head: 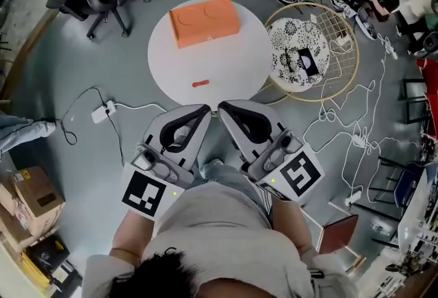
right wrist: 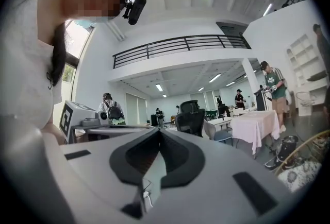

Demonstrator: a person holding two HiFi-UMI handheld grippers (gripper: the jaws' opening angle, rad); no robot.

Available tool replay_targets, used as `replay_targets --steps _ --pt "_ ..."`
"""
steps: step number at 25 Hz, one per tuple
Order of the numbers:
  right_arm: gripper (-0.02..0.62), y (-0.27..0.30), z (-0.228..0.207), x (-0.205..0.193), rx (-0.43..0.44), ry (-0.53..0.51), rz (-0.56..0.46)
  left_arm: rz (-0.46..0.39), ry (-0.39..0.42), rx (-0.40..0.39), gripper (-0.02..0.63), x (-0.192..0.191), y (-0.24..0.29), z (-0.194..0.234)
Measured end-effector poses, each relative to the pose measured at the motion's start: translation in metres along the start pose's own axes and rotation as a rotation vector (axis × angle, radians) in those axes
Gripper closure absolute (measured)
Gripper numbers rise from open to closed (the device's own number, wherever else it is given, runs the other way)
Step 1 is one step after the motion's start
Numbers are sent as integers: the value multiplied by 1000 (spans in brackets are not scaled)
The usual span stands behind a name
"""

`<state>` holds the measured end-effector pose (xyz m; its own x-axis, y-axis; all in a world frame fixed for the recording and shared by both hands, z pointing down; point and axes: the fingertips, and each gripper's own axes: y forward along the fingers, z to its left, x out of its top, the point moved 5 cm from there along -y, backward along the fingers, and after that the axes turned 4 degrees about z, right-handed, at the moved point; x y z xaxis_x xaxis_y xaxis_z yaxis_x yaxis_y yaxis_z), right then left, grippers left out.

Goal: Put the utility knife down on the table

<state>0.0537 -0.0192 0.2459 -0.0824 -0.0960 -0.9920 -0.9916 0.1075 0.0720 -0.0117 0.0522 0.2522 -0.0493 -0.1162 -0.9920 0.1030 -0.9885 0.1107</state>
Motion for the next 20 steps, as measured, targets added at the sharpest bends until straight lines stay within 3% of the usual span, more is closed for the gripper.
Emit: replay_targets --steps 11,20 --pt "586 -19 33 12 69 -60 -41 -72 14 84 597 17 -33 -24" --pt "586 -26 57 16 67 -83 -61 -82 24 96 597 20 -56 -35"
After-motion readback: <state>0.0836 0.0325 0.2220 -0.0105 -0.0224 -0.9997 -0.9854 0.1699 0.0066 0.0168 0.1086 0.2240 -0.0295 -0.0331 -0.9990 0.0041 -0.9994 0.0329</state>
